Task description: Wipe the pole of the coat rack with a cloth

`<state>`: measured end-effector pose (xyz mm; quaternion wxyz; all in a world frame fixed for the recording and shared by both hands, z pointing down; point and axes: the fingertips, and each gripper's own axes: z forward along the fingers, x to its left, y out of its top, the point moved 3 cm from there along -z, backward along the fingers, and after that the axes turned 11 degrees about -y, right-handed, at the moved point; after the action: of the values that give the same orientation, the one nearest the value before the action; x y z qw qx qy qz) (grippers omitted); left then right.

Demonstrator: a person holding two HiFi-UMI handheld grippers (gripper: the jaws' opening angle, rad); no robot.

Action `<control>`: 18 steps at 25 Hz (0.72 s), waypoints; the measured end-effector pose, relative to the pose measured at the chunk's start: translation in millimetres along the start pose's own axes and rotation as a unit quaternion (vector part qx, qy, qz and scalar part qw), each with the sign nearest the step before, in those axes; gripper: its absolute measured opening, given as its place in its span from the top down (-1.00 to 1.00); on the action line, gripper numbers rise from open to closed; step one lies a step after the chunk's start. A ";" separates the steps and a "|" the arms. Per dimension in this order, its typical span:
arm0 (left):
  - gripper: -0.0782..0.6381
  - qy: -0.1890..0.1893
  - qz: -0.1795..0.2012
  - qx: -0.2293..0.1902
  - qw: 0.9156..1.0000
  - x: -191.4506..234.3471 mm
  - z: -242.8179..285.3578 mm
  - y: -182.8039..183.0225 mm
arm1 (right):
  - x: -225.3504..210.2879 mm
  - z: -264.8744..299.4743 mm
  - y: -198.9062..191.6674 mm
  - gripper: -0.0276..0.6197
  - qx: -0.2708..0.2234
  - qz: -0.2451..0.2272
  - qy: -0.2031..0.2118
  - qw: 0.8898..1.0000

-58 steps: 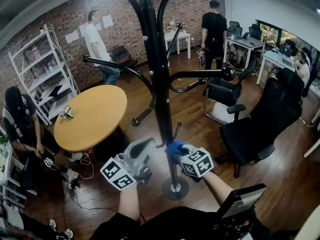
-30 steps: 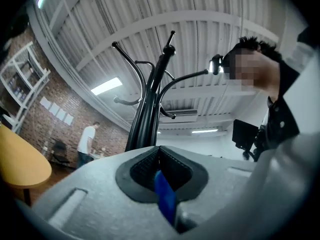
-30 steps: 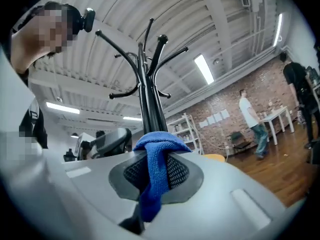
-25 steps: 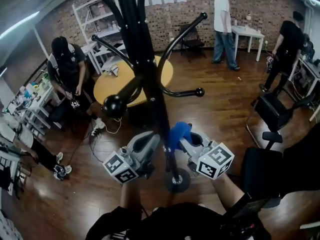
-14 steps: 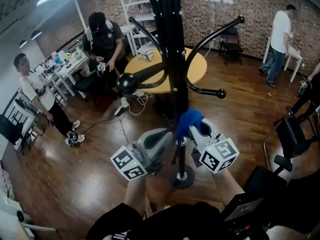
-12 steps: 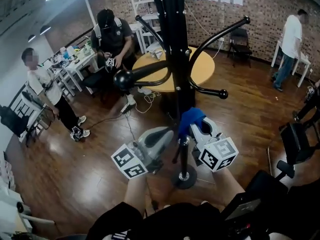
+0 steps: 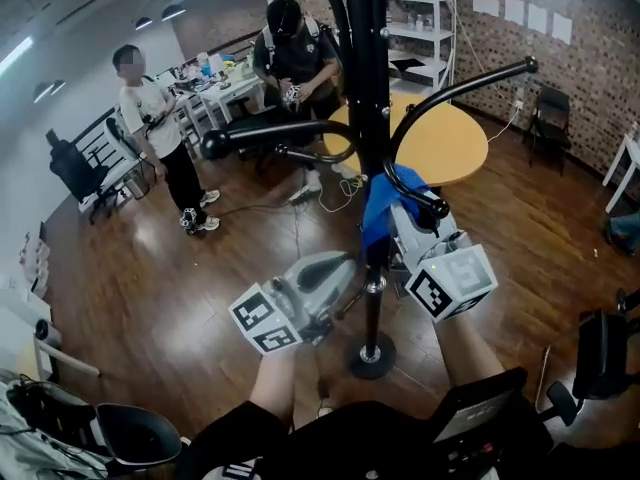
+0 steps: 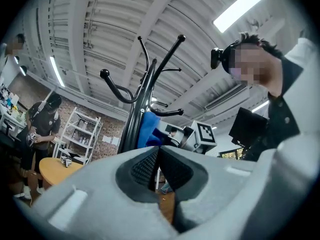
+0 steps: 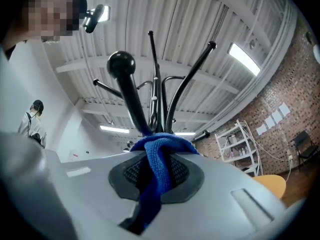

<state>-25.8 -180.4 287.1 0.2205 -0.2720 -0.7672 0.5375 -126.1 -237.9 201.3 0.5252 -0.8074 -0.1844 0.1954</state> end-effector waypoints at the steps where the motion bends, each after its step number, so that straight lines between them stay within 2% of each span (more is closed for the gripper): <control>1: 0.78 0.002 0.004 0.000 1.000 0.0 -2.2 3.6 | 2.9 3.3 6.1 0.84 -0.007 -0.003 0.002 1.000; 4: 0.78 0.012 0.019 -0.003 1.000 5.4 -10.9 16.9 | 6.9 5.2 6.3 0.84 -0.020 -0.027 -0.008 0.999; 7: 0.78 0.014 0.021 -0.003 1.000 12.0 -18.4 22.9 | 2.0 -7.0 -21.6 0.84 0.008 -0.038 -0.025 0.999; 11: 0.78 0.006 0.020 0.000 1.000 21.4 -23.3 23.5 | -15.5 -36.5 -107.0 0.84 0.077 0.009 -0.040 0.996; 14: 0.78 -0.005 0.010 0.007 1.000 22.4 -21.7 18.1 | -24.8 -65.0 -176.2 0.84 0.124 0.022 -0.055 0.990; 18: 0.78 -0.021 0.002 0.015 1.000 17.9 -21.2 12.5 | -33.3 -97.6 -260.1 0.84 0.197 0.038 -0.074 0.977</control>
<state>-23.6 -150.4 283.0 0.2076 -0.2592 -0.7629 0.5548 -128.9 -231.5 481.0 0.6511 -0.6777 -0.1503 0.3070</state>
